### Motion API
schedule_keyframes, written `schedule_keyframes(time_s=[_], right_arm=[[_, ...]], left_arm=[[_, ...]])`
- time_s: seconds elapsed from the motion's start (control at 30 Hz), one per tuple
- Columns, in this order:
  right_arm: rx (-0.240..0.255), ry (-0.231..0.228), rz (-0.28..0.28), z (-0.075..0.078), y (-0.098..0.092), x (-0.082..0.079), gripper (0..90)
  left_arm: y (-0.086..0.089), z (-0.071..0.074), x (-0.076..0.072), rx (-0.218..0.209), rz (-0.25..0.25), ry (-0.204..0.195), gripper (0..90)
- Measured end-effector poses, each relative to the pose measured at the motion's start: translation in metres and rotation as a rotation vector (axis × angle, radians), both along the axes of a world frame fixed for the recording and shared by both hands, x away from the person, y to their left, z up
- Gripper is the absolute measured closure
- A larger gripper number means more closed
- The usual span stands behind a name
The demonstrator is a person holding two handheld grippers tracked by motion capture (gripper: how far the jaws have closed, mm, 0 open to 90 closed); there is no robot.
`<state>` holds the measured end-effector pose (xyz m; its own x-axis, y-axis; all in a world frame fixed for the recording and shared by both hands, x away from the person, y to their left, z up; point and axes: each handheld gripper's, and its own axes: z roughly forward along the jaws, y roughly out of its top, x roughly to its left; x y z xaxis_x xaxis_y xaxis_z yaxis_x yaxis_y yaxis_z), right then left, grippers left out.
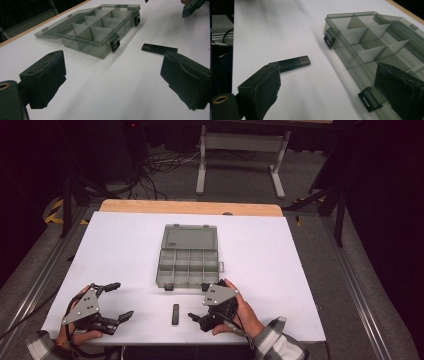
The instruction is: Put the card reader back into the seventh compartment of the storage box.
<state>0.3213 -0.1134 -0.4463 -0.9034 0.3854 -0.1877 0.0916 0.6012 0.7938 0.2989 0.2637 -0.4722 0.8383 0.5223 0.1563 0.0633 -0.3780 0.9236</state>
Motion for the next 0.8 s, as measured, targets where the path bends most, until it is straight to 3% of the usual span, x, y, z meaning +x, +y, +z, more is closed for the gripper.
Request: schedule_keyframes(time_s=[0.1, 0.2, 0.4, 0.8], right_arm=[[-0.019, 0.011, 0.015, -0.003, 0.005, 0.001, 7.5], [-0.037, 0.059, 0.055, -0.009, 0.016, 0.005, 8.9], [-0.082, 0.112, 0.119, -0.018, 0.035, 0.01, 10.9], [-0.131, 0.149, 0.189, -0.025, 0.053, 0.015, 9.5]], left_arm=[[0.0, 0.0, -0.001, 0.003, -0.002, -0.002, 7.1], [0.0, 0.0, 0.0, -0.001, -0.004, 0.0, 7.0], [0.001, 0.0, 0.0, 0.006, -0.001, 0.0, 6.8], [0.003, 0.0, 0.0, 0.002, -0.001, 0.004, 6.6]])
